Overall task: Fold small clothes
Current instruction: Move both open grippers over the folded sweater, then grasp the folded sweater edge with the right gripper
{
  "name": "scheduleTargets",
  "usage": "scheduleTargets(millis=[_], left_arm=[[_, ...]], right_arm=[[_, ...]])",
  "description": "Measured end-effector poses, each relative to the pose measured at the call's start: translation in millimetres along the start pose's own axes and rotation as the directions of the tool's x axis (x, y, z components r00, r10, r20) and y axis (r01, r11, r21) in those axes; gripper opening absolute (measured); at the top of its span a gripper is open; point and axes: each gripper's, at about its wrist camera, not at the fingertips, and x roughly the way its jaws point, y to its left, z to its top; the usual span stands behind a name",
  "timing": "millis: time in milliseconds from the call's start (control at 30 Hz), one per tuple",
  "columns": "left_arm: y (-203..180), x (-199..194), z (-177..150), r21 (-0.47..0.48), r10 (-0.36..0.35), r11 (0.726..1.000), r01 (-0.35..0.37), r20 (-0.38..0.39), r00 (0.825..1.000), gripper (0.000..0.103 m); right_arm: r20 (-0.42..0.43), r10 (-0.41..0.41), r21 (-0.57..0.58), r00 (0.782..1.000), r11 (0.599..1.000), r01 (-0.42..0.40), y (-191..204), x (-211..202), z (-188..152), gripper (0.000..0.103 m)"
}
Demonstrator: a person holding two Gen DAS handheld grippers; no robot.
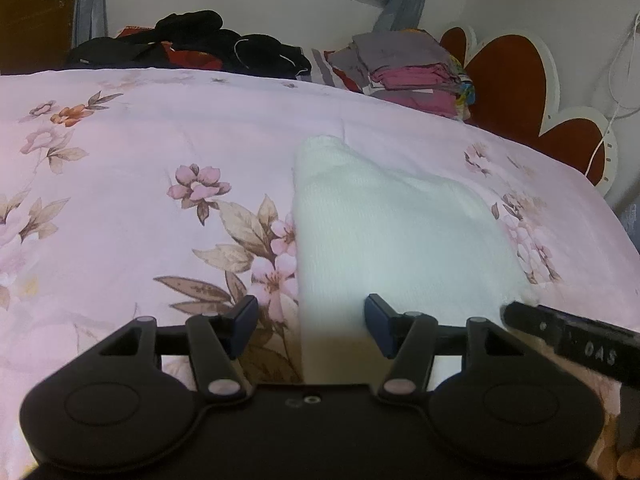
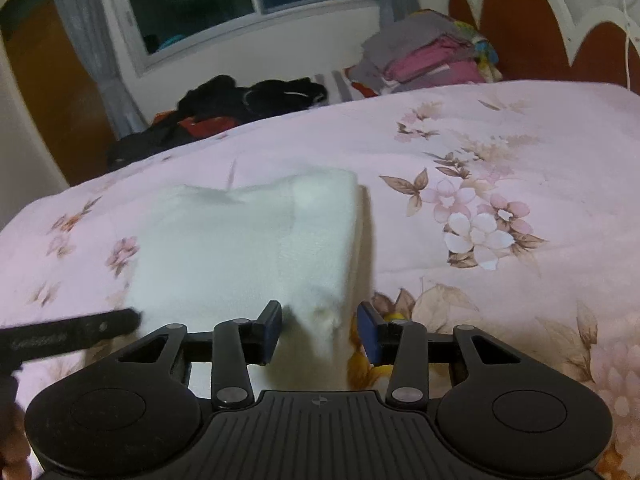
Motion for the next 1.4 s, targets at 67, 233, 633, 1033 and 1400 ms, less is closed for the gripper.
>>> scheduleTargets(millis=[67,233,633,1033,1400], left_arm=[[-2,-3,-3,0.001,-0.004,1.0,0.004,-0.008,1.0,0.058],[-10,-12,-17,0.034,-0.013,0.999,0.014,-0.029,0.999,0.058],[-9,-29,-68,0.073,-0.067,0.995,0.075,-0.097,0.993,0.055],[-11,-33,-68,0.084,-0.065,0.994,0.075,-0.113,0.991,0.056],[-17,-48,-45,0.071,-0.052,0.996,0.056,-0.06,0.997,0.067]], right_arm=[[-0.007,0.008,-0.004,1.0,1.0,-0.008,0,-7,-6,0.042],[-0.03,0.013,0.006,0.999,1.0,-0.012,-2,-24,-22,0.042],[-0.147,0.073,-0.007,0.986,0.997,-0.075,-3,-43,-68,0.028],[-0.162,0.078,0.031,0.984,0.997,-0.074,-15,-49,-71,0.019],[-0.117,0.088,0.024,0.989,0.996,-0.086,-17,-65,-48,0.028]])
